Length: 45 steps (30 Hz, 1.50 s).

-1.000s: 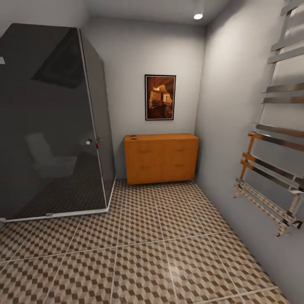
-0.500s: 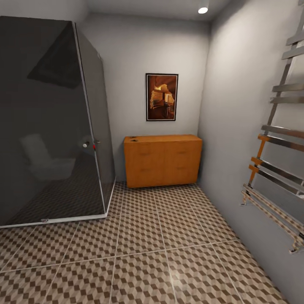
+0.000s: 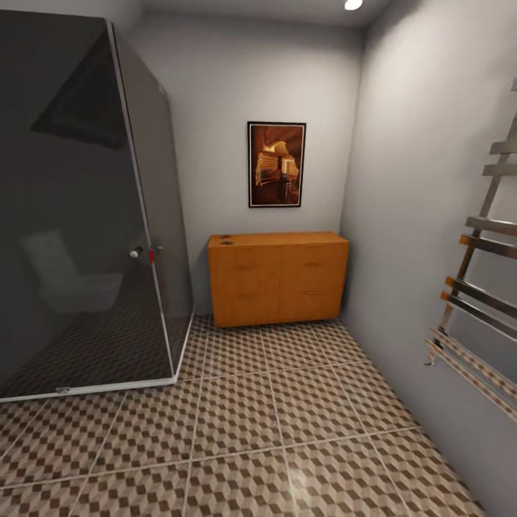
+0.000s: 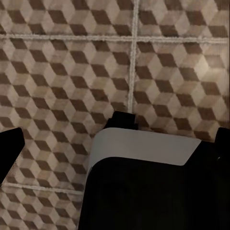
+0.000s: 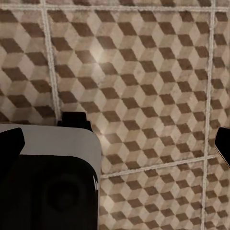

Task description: Take the four mousetraps from the cabinet in the bathroom and place them on the bathroom floor. Make sure all four end up on the same floor surface, and ensure that at least two of them are either under or directly next to the same bathroom sink.

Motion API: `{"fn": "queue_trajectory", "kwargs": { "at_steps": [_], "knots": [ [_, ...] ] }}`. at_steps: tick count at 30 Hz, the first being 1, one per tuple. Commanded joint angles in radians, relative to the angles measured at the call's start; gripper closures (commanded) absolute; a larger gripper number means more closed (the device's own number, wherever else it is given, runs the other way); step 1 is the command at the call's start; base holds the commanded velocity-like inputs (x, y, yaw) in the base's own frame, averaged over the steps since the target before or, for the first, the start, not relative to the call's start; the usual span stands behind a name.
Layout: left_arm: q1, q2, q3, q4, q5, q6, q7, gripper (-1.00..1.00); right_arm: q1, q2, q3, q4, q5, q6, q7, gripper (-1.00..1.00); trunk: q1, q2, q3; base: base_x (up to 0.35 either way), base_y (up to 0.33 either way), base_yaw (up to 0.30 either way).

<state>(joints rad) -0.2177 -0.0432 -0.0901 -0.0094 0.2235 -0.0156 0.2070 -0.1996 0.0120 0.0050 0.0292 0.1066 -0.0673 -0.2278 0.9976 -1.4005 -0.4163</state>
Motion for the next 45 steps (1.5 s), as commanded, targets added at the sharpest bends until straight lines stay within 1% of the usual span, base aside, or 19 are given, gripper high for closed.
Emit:
{"fn": "queue_trajectory", "kwargs": {
  "at_steps": [1,28,39,45],
  "knots": [
    [-0.001,0.000,-0.009,0.000,0.010,-0.002,0.003,-1.00,-0.001,0.000,0.000,0.003,0.010,-0.003,-0.005,-1.00,0.001,-0.001,-0.001,0.322,0.000,0.000],
    [0.000,-0.001,-0.007,0.000,0.010,-0.001,0.002,-1.00,-0.001,0.001,0.000,0.003,0.013,-0.006,-0.005,-1.00,0.001,-0.001,-0.001,0.322,0.000,-0.001],
    [-0.001,-0.001,-0.007,0.000,0.010,-0.001,0.002,-1.00,-0.001,0.000,0.000,0.003,0.013,-0.005,-0.005,-1.00,0.001,-0.001,-0.001,0.322,0.000,-0.134],
    [-0.001,0.000,-0.007,0.000,0.010,-0.001,0.002,-1.00,-0.001,0.000,0.000,0.003,0.012,-0.005,-0.006,-1.00,0.001,-0.001,-0.001,0.322,0.000,-0.048]
  ]
}}
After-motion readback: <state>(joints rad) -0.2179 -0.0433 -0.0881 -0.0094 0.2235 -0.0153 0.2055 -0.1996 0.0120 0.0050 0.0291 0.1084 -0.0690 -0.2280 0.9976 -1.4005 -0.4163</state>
